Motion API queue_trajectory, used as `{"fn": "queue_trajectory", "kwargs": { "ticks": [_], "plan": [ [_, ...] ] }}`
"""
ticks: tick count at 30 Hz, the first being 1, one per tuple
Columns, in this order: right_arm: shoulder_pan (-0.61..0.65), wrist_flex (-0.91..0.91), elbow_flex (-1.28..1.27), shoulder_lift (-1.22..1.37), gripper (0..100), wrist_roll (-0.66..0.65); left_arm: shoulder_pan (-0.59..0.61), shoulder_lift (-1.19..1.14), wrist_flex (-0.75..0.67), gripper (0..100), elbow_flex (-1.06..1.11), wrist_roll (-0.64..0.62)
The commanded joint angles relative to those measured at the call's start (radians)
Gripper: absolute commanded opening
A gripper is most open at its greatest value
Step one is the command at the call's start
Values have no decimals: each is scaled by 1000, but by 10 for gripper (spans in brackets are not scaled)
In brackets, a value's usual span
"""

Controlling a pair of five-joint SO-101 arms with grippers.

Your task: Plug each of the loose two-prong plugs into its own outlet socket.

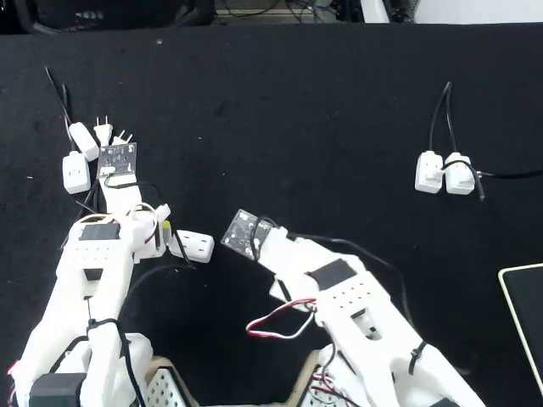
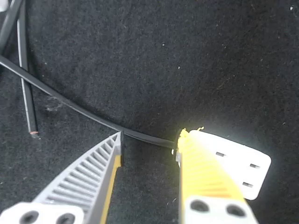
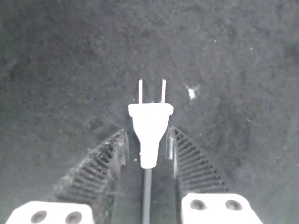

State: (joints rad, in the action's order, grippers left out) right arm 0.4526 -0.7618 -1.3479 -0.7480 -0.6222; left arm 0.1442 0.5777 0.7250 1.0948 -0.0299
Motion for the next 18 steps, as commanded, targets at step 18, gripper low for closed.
{"fn": "queue_trajectory", "kwargs": {
  "ticks": [18],
  "plan": [
    [-54,-273,311,117,137,104,7,20,-11,195,-7,2]
  ]
}}
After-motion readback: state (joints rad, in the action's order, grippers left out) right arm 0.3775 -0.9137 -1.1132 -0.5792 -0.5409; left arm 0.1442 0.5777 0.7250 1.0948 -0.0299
